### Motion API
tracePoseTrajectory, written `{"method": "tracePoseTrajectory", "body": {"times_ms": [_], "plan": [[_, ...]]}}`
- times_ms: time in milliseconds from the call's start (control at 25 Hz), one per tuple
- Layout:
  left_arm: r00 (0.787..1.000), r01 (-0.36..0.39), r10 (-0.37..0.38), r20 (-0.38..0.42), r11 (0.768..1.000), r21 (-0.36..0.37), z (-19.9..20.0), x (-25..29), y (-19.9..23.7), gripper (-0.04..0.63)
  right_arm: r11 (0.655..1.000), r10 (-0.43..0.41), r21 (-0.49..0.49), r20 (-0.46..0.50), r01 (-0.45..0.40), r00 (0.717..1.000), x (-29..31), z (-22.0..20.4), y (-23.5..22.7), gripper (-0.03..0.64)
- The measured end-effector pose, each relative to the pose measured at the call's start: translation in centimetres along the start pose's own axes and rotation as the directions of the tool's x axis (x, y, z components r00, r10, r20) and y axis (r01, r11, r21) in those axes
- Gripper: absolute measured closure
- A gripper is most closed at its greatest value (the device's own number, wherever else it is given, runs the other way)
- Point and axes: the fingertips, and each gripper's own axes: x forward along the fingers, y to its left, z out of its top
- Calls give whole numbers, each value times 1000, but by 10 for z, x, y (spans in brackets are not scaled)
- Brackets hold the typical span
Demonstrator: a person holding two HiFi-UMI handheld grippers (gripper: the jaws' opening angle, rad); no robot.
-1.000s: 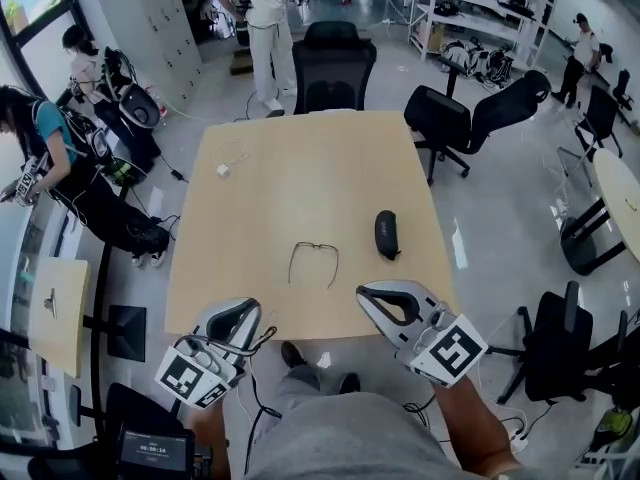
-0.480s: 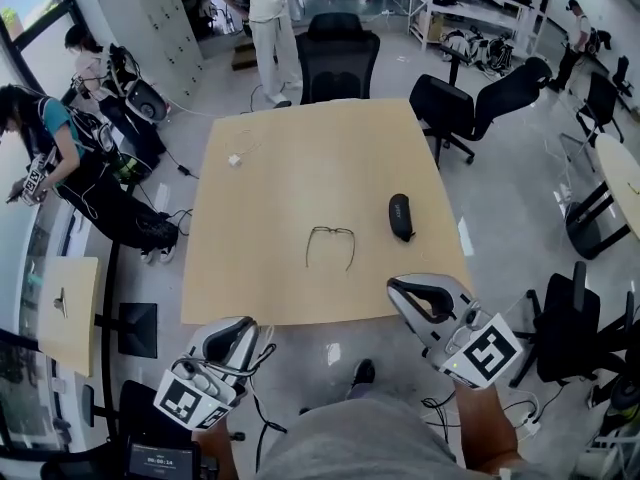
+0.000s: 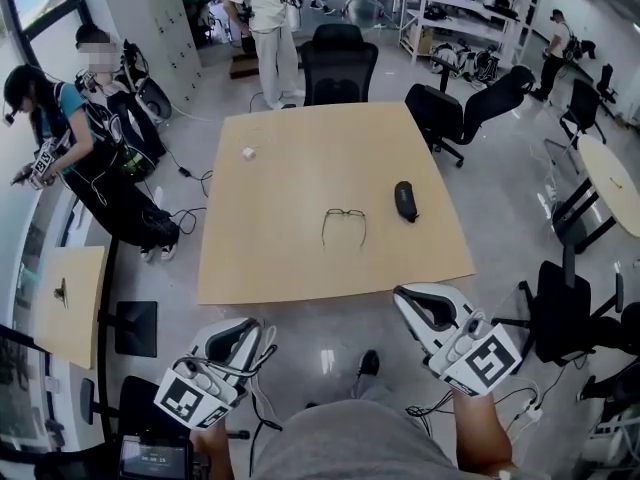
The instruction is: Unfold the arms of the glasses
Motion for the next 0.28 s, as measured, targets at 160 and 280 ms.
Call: {"method": "tracePoseTrajectory", "body": {"times_ms": [160,280], "plan": [[1000,3,-3,-1,1000,-10,10,-41,-14,572,1000,0,-2,-9,0,1000,-8,15,42,609],[1000,-1,1,-6,1000,-16,12,-69,-25,572,1000,0,-2,-12,0,1000,-16,22,68,609]]}}
